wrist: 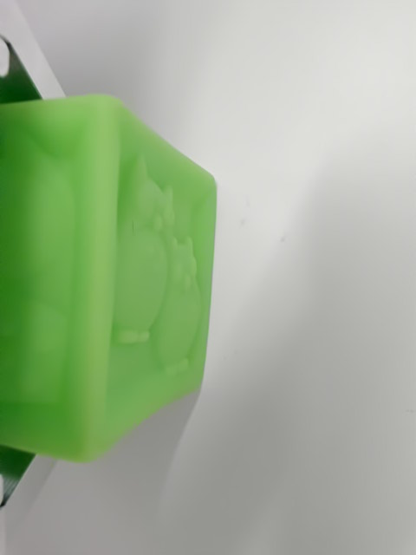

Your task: Stack cube

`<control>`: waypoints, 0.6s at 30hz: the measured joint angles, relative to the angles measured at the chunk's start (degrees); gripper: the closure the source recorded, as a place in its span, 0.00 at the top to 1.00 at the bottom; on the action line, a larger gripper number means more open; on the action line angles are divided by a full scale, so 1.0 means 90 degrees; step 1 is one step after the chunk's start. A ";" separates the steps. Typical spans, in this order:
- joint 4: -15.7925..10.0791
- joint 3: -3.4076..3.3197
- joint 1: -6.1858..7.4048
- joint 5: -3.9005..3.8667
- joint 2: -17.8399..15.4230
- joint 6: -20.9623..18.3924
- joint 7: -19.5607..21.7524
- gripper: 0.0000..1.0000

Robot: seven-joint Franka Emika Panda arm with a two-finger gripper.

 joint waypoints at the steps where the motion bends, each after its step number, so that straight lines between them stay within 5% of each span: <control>1: 0.0000 0.0000 0.0000 0.0000 0.0000 0.0000 0.0000 0.00; 18: -0.0063 0.0000 0.0001 0.0000 -0.0230 -0.0145 0.0000 0.00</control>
